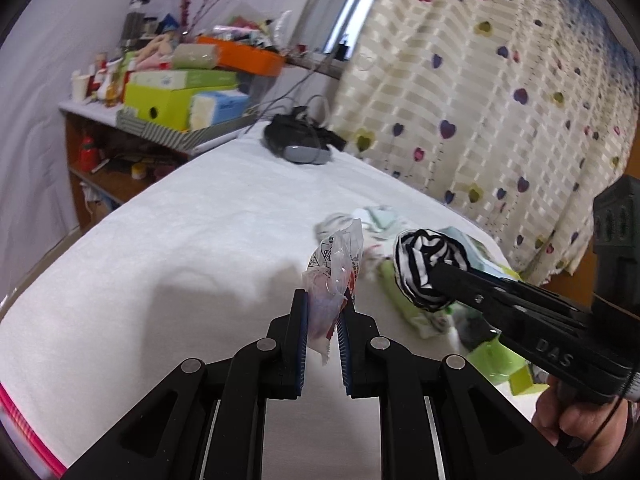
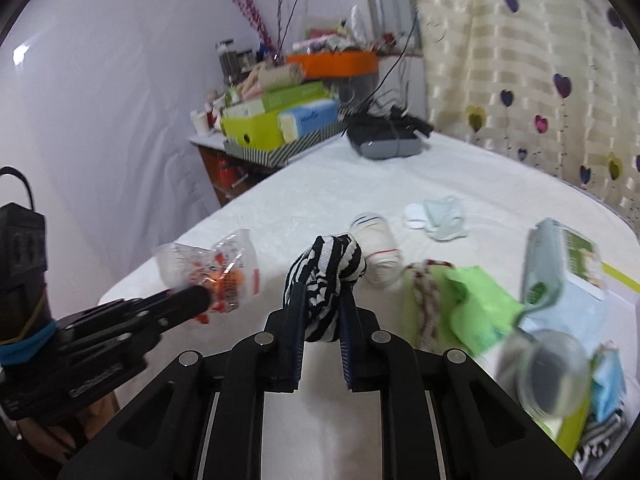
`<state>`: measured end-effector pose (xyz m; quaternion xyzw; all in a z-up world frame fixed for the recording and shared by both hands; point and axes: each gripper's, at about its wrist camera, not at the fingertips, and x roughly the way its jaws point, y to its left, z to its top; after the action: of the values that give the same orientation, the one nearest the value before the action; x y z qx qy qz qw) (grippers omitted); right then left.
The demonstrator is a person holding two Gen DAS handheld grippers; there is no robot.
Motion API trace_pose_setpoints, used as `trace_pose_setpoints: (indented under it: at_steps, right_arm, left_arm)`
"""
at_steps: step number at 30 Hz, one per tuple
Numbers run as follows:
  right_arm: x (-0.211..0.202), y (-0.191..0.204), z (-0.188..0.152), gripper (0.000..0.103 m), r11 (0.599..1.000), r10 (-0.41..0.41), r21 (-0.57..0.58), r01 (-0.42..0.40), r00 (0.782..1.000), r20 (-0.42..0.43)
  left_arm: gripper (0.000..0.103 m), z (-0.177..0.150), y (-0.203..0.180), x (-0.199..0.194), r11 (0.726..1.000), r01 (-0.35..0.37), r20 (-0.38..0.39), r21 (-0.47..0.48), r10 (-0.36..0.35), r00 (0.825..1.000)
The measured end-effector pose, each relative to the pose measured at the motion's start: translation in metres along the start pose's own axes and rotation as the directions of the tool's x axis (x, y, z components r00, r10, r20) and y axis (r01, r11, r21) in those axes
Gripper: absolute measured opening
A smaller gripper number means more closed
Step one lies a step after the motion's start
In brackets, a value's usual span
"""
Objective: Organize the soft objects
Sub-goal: 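Carry the bag and striped sock with both tools over the box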
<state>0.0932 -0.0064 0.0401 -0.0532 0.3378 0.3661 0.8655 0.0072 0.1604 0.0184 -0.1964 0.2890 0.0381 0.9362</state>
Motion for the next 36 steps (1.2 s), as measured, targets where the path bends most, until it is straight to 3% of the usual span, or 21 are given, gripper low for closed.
trace_pose_setpoints:
  at_steps: [19, 36]
  right_arm:
    - [-0.11, -0.042, -0.032, 0.016, 0.993, -0.087, 0.086, 0.075, 0.986, 0.145]
    - [-0.184, -0.102, -0.066, 0.016, 0.958, -0.232, 0.22, 0.185, 0.949, 0.215]
  left_arm:
    - [0.013, -0.006, -0.097, -0.026, 0.985, 0.1, 0.008, 0.143, -0.103, 0.995]
    - [0.013, -0.015, -0.172, -0.02, 0.947, 0.213, -0.038, 0.239, -0.21, 0.977]
